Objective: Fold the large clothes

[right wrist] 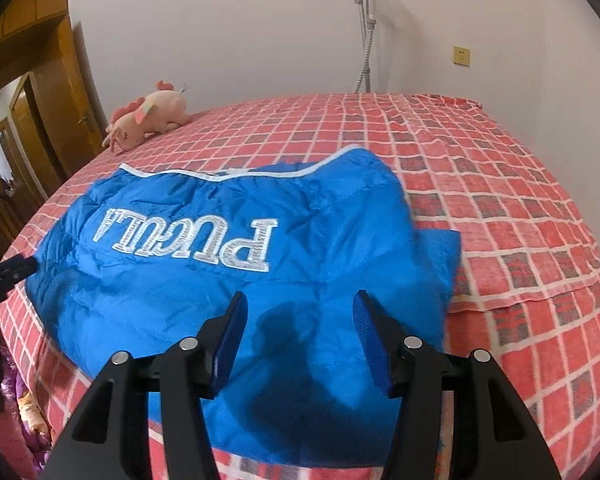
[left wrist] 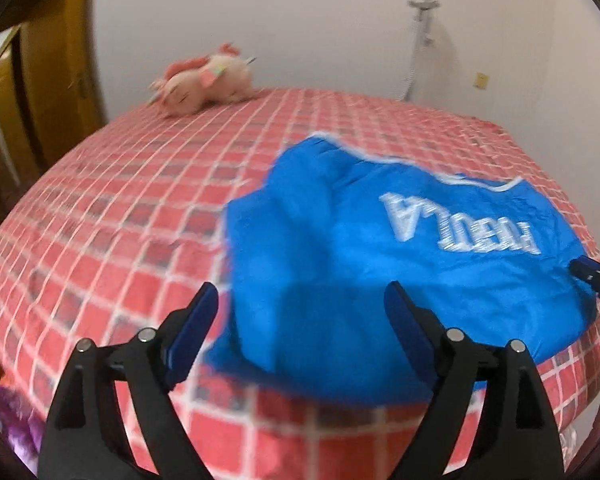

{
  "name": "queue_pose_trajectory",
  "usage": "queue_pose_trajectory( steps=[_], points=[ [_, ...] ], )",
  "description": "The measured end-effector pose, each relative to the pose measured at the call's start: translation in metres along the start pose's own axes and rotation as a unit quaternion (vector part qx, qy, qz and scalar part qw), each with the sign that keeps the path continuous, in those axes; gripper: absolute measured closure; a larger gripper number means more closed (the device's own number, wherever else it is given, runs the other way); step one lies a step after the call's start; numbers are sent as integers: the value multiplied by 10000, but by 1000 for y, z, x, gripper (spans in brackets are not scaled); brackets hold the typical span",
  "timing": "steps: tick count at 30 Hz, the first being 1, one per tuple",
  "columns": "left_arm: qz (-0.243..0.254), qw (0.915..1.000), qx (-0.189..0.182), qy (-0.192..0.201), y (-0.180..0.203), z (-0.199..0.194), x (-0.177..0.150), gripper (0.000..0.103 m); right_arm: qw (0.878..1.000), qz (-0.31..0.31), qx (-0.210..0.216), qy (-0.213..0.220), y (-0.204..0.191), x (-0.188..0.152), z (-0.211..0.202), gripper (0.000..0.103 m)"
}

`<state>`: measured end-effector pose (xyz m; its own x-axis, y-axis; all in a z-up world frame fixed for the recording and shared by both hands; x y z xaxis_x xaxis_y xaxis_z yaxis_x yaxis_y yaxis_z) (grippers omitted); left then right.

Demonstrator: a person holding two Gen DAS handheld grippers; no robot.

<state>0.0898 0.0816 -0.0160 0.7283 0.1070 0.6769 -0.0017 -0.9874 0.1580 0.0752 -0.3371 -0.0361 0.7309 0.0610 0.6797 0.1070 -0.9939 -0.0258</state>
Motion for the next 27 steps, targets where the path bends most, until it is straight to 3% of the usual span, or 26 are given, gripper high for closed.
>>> queue_pose_trajectory(
  steps=[5, 15, 20, 27],
  points=[
    [-353, 9978, -50, -551, -31, 6, -13, 17, 9999, -36, 50, -98, 3, -4, 4, 48],
    [-869, 9861, -861, -1121, -42, 38, -18, 14, 9998, -71, 109, -146, 3, -7, 1, 48],
    [-1058, 9816, -1063, -1182, -42, 52, -14, 12, 9997, -46, 146, -164, 5, -10, -1, 48],
    [-913, 9850, -948, -1117, -33, 68, -4, 11, 9996, -5, 169, -205, 5, -12, 4, 48]
  ],
)
Point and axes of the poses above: each gripper's, at about its wrist camera, not at the fingertips, and z roughly the way its jaws point, y to its right, x to its top, the point moved 1 cm from there along z, roughly the way its jaws point, and after that the axes turned 10 degrees about -z, right-handed, at the moved point
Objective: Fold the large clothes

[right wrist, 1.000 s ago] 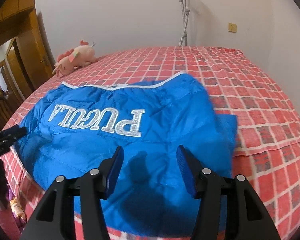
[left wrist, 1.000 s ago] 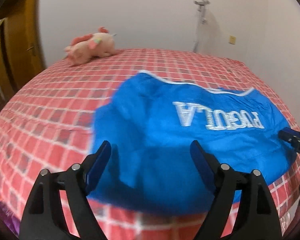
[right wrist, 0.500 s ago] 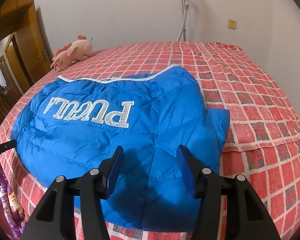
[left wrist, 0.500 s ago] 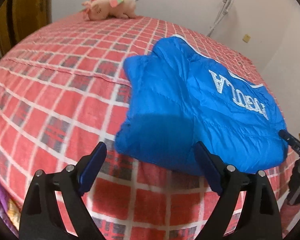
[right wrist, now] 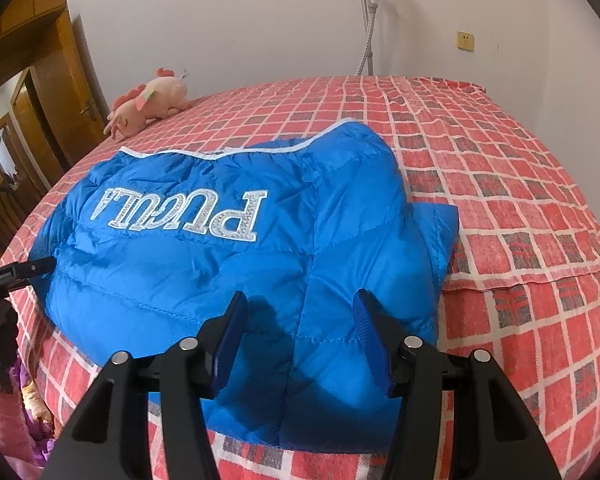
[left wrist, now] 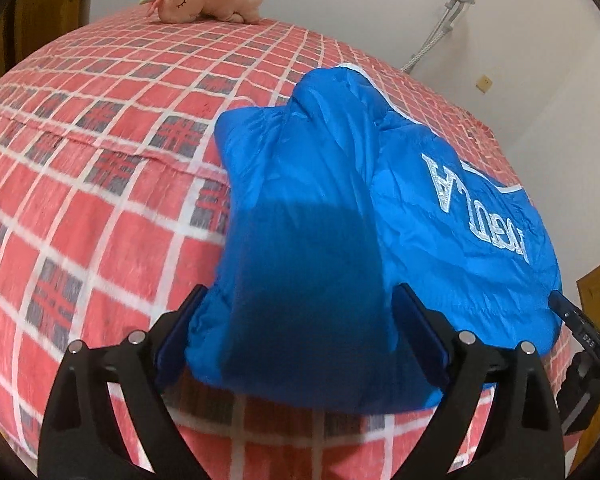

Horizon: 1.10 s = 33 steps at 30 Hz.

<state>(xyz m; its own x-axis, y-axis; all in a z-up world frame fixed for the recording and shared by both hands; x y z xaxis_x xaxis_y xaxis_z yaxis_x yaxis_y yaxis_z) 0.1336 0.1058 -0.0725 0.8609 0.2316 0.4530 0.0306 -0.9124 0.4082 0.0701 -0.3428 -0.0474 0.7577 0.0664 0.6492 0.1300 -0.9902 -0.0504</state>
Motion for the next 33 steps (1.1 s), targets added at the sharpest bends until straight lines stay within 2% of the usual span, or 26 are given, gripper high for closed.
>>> queue_pose_trajectory(
  steps=[4, 11, 13, 16, 18, 21, 24, 31, 33],
  points=[
    [33, 10000, -22, 27, 2, 9, 8, 11, 10000, 8, -18, -22, -1, 1, 3, 48],
    [-81, 9995, -312, -73, 2, 28, 22, 12, 10000, 40, -33, -62, 0, 3, 7, 47],
    [-43, 9993, -375, -69, 3, 29, 23, 17, 10000, 58, -39, -70, -1, 3, 9, 47],
    [-16, 9987, -512, -63, 5, 27, 22, 30, 9999, 66, -76, -80, -2, 5, 12, 46],
    [-53, 9980, -628, -66, 5, 23, 21, 45, 9999, 69, -91, -85, -2, 5, 13, 45],
    [20, 9979, -651, 4, 9, 16, 18, 55, 9999, 73, -107, -100, -2, 6, 14, 45],
    [103, 9978, -654, 7, 9, 18, 18, 55, 9999, 63, -102, -94, -2, 6, 14, 45],
    [-83, 9947, -1011, -145, -6, 33, 19, 53, 9999, 85, -102, -5, -2, 4, 27, 45],
    [-122, 9951, -978, -116, -5, 32, 18, 54, 9999, 143, -84, 5, -1, 4, 28, 45]
  ],
)
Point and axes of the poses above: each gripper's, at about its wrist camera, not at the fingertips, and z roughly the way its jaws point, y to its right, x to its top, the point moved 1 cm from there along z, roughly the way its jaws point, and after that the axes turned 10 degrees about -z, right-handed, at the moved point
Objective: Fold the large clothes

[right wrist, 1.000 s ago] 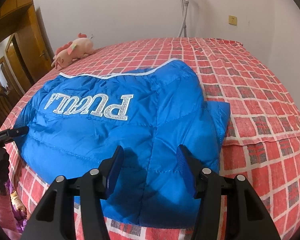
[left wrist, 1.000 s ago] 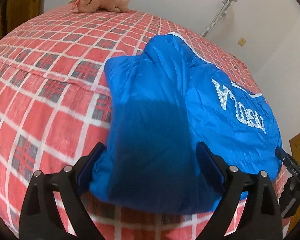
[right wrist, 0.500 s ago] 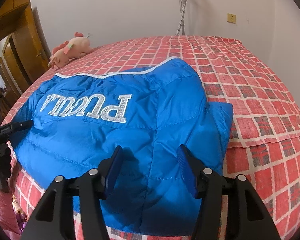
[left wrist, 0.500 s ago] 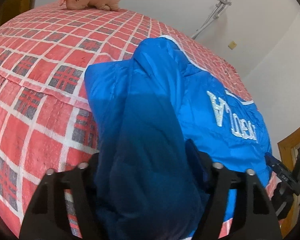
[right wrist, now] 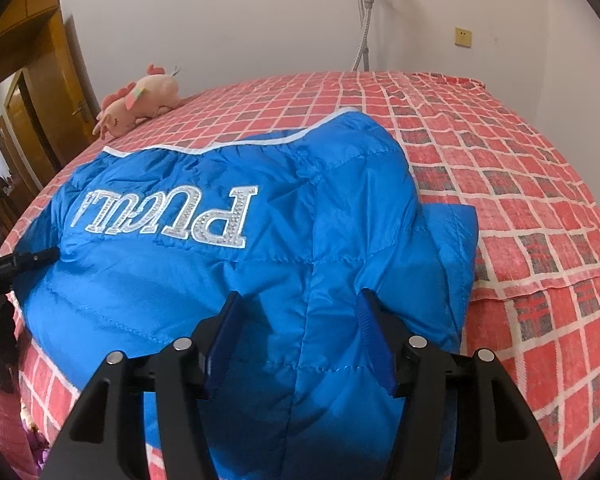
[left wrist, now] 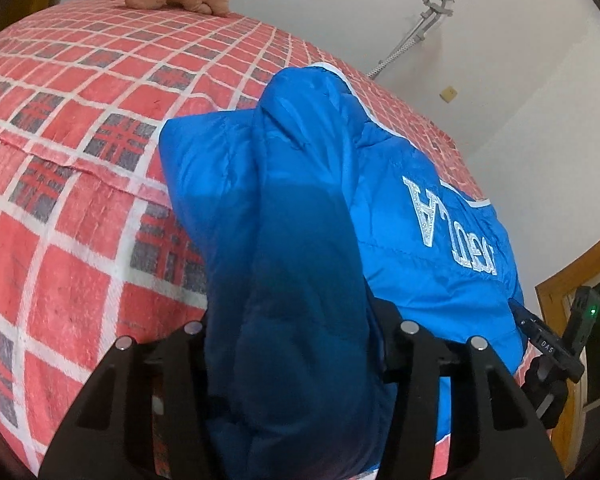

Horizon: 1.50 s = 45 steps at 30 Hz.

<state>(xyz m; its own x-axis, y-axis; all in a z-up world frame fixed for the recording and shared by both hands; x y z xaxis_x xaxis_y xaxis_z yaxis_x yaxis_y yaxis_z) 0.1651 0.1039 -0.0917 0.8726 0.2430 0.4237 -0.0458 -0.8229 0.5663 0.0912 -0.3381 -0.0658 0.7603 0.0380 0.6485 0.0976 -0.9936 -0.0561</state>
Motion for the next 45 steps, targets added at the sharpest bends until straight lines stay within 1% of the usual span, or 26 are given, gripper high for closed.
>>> queue_pose_trajectory(
  steps=[1, 5, 7, 10, 14, 17, 20, 24, 27, 30, 35, 38, 40, 43, 45],
  points=[
    [-6, 10000, 37, 47, 2, -1, -1, 54, 10000, 23, 33, -10, 1, 1, 0, 45],
    [-45, 9998, 20, 190, 7, -13, -1, 66, 9994, 223, 266, -11, 10, 4, -8, 45],
    [-4, 9997, 29, 260, 14, -22, 0, 68, 9990, 252, 350, 77, 14, 5, -19, 45],
    [127, 9993, 157, 330, 26, -30, 0, 69, 9993, 211, 193, 259, 20, 5, -38, 45],
    [315, 9981, 233, 473, 47, -43, -2, 70, 9993, 216, 42, 312, 30, 6, -58, 45],
    [581, 9962, 212, 613, 73, -55, -2, 70, 9993, 232, -5, 293, 35, 5, -68, 45],
    [932, 9928, 167, 739, 104, -66, -6, 70, 9991, 193, -67, 370, 39, 4, -80, 45],
    [1454, 9859, 18, 833, 154, -72, -13, 69, 9986, 163, -116, 499, 43, 0, -94, 44],
    [1854, 9791, -27, 839, 191, -65, -20, 69, 9983, 174, -129, 549, 47, -3, -99, 44],
    [2156, 9731, -29, 816, 218, -54, -29, 69, 9981, 208, -120, 563, 52, -6, -101, 44],
    [2512, 9662, -38, 585, 256, -22, -46, 67, 9980, 265, -143, 550, 57, -13, -105, 44],
    [2638, 9637, -40, 413, 269, -4, -56, 67, 9982, 278, -125, 523, 59, -15, -106, 44],
    [2773, 9605, -34, 248, 277, 12, -66, 66, 9982, 286, -118, 518, 61, -16, -105, 44],
    [2877, 9577, -8, -25, 282, 38, -78, 66, 9981, 308, -99, 515, 64, -18, -105, 44],
    [2933, 9559, 20, -133, 284, 51, -84, 64, 9981, 324, -94, 513, 66, -19, -104, 44]
  ],
)
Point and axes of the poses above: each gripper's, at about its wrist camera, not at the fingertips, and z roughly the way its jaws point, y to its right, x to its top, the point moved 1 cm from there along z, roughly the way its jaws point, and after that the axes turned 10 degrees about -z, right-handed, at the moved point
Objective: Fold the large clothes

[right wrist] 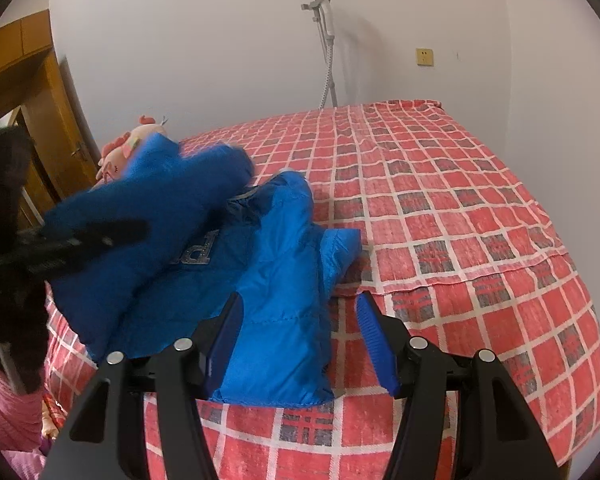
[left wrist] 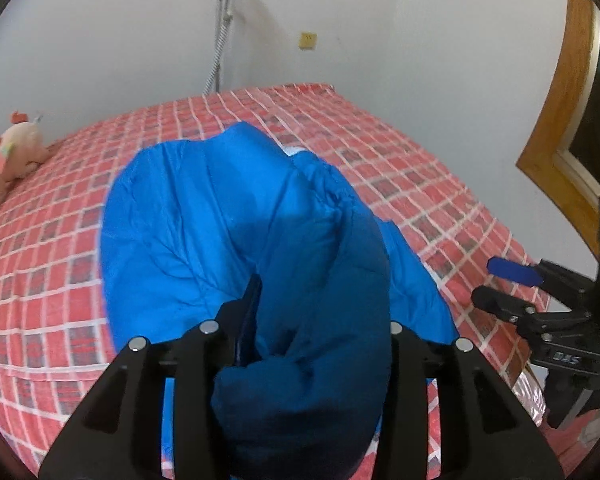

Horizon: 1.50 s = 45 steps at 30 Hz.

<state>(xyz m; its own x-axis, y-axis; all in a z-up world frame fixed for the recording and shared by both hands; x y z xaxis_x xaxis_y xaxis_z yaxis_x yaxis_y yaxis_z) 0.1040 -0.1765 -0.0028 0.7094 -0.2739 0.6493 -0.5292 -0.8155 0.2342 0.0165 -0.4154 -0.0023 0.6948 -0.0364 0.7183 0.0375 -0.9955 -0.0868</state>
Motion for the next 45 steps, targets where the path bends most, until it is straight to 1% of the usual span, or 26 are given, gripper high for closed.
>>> queue_pose_trajectory(
  steps=[3, 7, 10, 13, 17, 18, 19, 20, 21, 23, 24, 27, 28, 30, 32, 33, 35, 37, 40, 45],
  points=[
    [58, 9998, -67, -181, 2, 17, -7, 63, 10000, 23, -4, -36, 3, -1, 2, 44],
    [-39, 9989, -251, -393, -3, 37, -17, 62, 9999, 42, 4, -119, 5, -3, 7, 44],
    [-100, 9984, -337, -441, -4, 48, -23, 62, 9998, 48, 27, -180, 4, -4, 12, 44],
    [-91, 9985, -332, -430, -3, 51, -25, 62, 9997, 45, 63, -230, 2, -3, 17, 44],
    [-77, 9985, -380, -395, -2, 36, -23, 60, 9996, 44, 85, -261, -1, 2, 19, 44],
    [-42, 9986, -405, -351, 0, 29, -22, 57, 9996, 48, 100, -263, -1, 4, 19, 44],
    [-30, 9986, -436, -308, 1, 22, -22, 55, 9996, 54, 114, -266, -1, 6, 19, 44],
    [-31, 9984, -485, -275, 2, 15, -22, 50, 9995, 58, 125, -273, -1, 10, 19, 44],
    [-69, 9975, -647, -258, 1, 4, -21, 42, 9995, 53, 133, -274, -2, 13, 20, 44],
    [-145, 9949, -969, -245, 2, -8, -19, 36, 9995, 37, 170, -276, -3, 20, 21, 44],
    [-166, 9931, -1142, -196, 2, -20, -17, 36, 9994, 36, 188, -277, -4, 22, 21, 44],
    [-105, 9910, -1336, 9, 2, -44, -13, 35, 9991, 24, 316, -294, -7, 31, 21, 44],
    [-113, 9913, -1307, 93, 1, -50, -11, 34, 9987, 16, 395, -312, -9, 35, 22, 42],
    [-158, 9936, -1088, 256, -8, -59, -5, 33, 9980, 18, 530, -351, -12, 41, 23, 39],
    [-259, 9964, -706, 384, -24, -62, 0, 31, 9964, 51, 722, -447, -15, 47, 25, 35],
    [-369, 9979, -319, 425, -36, -58, 3, 31, 9955, 71, 807, -491, -17, 50, 26, 34],
    [-539, 9974, 86, 471, -54, -50, 9, 31, 9931, 135, 974, -633, -21, 58, 31, 29],
    [-755, 9951, 450, 451, -74, -38, 13, 31, 9908, 132, 1090, -792, -28, 66, 37, 29],
    [-911, 9924, 706, 437, -91, -27, 15, 31, 9884, 110, 1164, -969, -36, 73, 47, 26],
    [-972, 9903, 866, 494, -103, -17, 12, 31, 9818, 188, 1282, -1392, -50, 81, 72, 23]
  ],
)
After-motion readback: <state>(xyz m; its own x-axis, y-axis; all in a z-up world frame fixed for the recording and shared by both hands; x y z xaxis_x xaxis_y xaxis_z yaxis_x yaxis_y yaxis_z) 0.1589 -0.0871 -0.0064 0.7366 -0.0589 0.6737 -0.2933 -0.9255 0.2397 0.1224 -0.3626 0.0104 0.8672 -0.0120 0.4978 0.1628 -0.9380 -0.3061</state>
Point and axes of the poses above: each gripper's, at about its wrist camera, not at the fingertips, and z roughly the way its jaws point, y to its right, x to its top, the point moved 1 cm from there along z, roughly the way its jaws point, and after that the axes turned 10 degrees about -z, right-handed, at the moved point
